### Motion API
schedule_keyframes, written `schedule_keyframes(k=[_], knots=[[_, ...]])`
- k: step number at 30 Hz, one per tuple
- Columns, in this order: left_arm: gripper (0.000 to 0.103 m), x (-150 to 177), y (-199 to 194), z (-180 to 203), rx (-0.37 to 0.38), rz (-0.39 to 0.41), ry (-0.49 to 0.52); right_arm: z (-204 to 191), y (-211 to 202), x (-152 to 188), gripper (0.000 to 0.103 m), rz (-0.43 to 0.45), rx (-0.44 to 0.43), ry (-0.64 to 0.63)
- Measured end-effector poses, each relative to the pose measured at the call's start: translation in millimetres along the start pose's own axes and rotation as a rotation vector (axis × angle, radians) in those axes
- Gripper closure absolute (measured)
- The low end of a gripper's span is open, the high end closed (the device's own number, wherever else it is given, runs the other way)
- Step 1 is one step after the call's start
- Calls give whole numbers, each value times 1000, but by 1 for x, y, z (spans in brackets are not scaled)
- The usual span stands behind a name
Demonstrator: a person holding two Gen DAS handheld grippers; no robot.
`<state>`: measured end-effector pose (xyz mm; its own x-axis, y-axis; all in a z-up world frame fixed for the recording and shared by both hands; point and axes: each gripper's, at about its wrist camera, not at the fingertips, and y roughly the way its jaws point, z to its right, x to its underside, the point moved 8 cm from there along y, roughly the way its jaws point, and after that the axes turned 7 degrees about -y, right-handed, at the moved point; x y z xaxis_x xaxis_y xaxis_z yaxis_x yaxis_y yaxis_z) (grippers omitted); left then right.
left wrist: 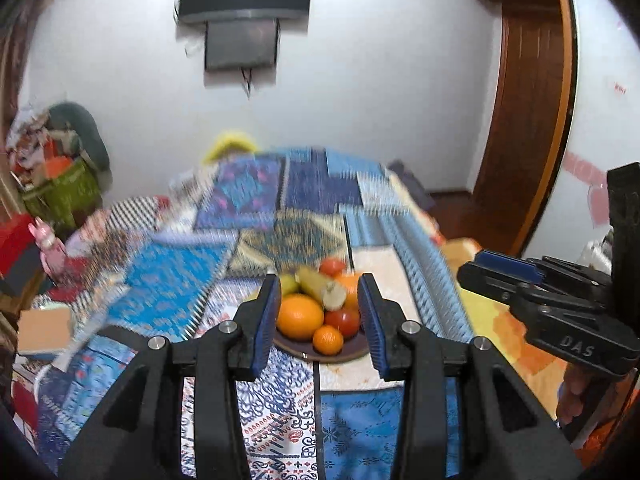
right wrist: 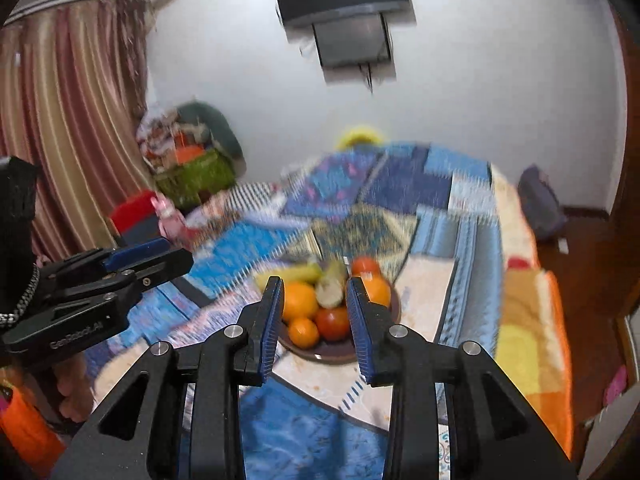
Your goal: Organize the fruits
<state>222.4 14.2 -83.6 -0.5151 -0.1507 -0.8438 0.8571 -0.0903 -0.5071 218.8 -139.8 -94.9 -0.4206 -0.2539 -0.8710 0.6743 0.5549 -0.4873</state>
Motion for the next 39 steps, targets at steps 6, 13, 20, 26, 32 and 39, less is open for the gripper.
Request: schedule_keyframes(k=[6,13,20,26,32,39], knots=[[54,-26,-69,4,13,149,-28,-26,-60,-28,69,153,10,-30],[37,-35,-124,4,-4,252,-24,-45,-101,-39,44,265,33,-39],[8,-32,-155,7,-16,313,-5,-49,-108,-38,18,301,80,-37],[1,-29,-165,11,-33,345,15,-49,-120,-37,0,328,140,-39],[0,-26,-169,15,-32,350,22,-52,-126,-38,0,331,169,-59],[0,-24,-170,17,-30,355,26,-54,-132,-36,0,339,179,-66]])
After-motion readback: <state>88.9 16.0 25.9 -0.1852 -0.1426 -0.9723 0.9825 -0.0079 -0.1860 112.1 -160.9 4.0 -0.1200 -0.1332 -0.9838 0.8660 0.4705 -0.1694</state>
